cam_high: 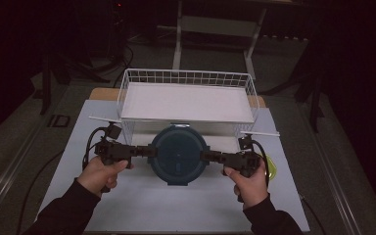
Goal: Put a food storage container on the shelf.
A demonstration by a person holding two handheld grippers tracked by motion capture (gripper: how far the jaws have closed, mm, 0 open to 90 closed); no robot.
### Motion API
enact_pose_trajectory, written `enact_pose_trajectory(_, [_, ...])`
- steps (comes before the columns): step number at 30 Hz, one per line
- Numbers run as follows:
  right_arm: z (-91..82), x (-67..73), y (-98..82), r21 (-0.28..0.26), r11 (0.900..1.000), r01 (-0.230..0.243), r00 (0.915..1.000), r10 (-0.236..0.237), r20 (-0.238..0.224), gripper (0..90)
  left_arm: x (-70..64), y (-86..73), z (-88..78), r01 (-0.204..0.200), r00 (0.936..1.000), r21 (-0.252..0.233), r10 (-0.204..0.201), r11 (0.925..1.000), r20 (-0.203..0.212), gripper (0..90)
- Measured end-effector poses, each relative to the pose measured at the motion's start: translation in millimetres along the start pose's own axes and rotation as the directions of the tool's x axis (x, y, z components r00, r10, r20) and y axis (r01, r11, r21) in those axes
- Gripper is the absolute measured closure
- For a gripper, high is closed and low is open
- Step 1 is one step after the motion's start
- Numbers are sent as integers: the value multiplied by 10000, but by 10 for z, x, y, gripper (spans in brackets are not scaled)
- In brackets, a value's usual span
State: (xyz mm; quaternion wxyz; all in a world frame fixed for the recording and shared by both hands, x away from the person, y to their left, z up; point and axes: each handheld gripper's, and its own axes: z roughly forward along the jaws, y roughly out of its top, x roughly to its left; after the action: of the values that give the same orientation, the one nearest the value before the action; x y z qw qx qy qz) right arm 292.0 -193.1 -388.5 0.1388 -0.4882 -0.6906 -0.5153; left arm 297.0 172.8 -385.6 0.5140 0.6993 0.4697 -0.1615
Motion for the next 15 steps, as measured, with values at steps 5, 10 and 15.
enact_pose_trajectory(5, [-95, 51, 138, -244, 9996, 135, 9999, -134, 24, 554, -94, 177, -5, -300, 9995, -48, 301, 9995, 65, 571])
enact_pose_trajectory(10, [-173, 92, 309, -523, 9983, 259, 9997, -258, 14, 554, -184, 385, -11, -484, 9988, -143, 484, 9987, 46, 571])
enact_pose_trajectory(15, [-234, 112, 479, -670, 9973, 290, 9996, -286, 67, 553, -225, 564, 8, -535, 9985, -239, 537, 9983, 87, 570])
